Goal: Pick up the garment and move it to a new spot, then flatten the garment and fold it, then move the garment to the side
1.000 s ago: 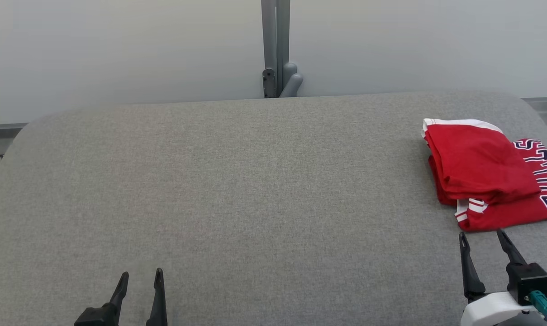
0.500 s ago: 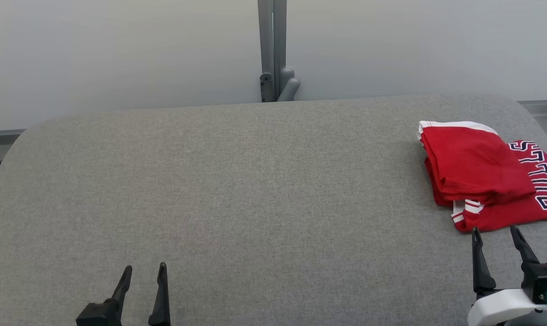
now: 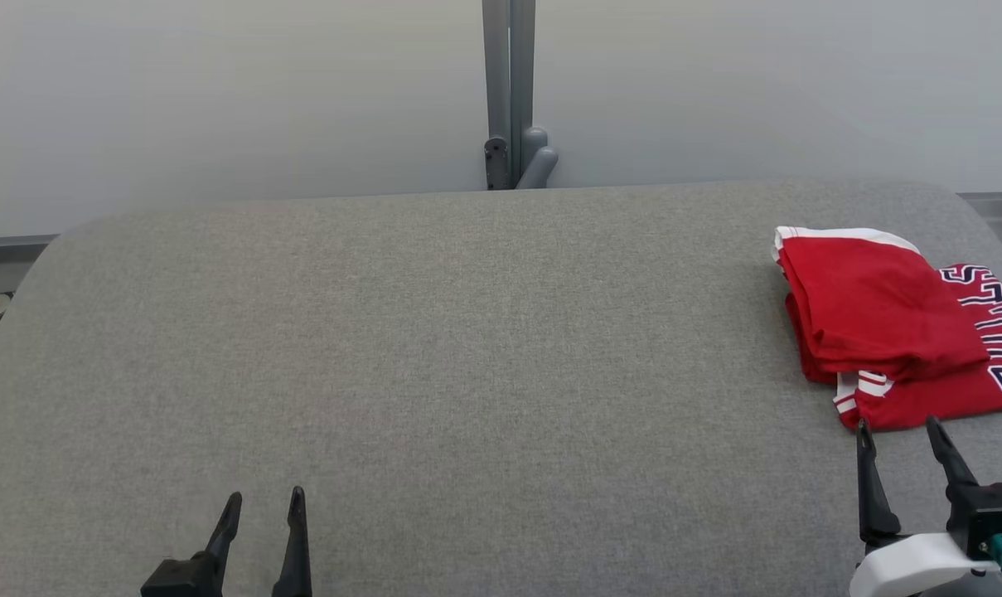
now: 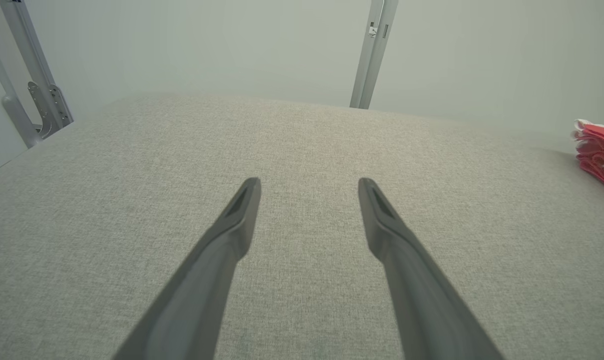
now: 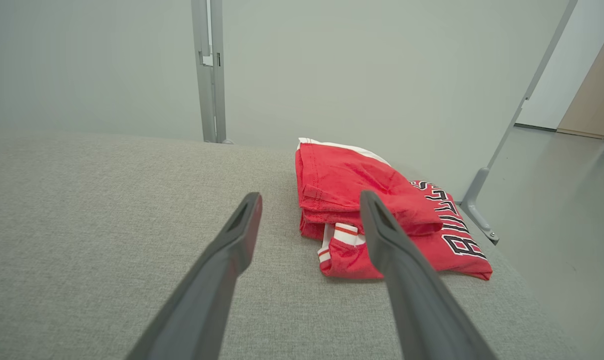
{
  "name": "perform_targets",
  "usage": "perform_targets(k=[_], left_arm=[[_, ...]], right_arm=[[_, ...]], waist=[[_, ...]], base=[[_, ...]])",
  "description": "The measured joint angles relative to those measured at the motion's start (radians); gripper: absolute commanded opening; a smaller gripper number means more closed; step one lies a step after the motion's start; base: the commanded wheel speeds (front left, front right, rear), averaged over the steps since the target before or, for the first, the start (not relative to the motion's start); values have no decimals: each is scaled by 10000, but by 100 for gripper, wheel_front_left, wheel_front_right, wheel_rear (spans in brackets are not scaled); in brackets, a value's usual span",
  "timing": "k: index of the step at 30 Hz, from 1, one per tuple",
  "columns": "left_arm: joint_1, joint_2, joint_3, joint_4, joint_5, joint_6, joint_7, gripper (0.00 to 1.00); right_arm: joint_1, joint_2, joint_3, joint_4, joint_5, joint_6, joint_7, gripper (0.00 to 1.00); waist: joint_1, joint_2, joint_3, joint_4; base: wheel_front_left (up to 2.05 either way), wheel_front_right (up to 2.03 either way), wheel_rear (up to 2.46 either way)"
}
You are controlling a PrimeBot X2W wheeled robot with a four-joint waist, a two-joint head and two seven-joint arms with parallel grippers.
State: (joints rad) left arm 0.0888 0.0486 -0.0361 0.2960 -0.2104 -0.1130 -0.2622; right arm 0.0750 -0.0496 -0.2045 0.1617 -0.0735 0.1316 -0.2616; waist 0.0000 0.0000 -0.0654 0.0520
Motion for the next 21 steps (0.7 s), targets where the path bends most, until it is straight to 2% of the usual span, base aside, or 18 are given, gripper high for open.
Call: perform_targets(k=[8, 9, 15, 21], left_arm=[[82, -25, -17, 115, 2, 2, 15, 100], [81, -25, -19, 115, 2, 2, 13, 0], [170, -69, -17, 589, -25, 0, 77, 0], [169, -73, 69, 604, -1126, -6, 397, 0]], right_arm=[[80, 67, 4, 127, 2, 0, 6, 100], [78, 67, 15, 127, 2, 0, 6, 0], [228, 211, 8, 679, 44, 0, 92, 0], [151, 226, -38, 828, 1310, 0, 502, 0]], waist=[[0, 0, 54, -25], [0, 0, 62, -29], [0, 0, 71, -35], [0, 0, 100, -58]], base=[[0, 0, 0], [0, 0, 0], [0, 0, 0], [0, 0, 0]])
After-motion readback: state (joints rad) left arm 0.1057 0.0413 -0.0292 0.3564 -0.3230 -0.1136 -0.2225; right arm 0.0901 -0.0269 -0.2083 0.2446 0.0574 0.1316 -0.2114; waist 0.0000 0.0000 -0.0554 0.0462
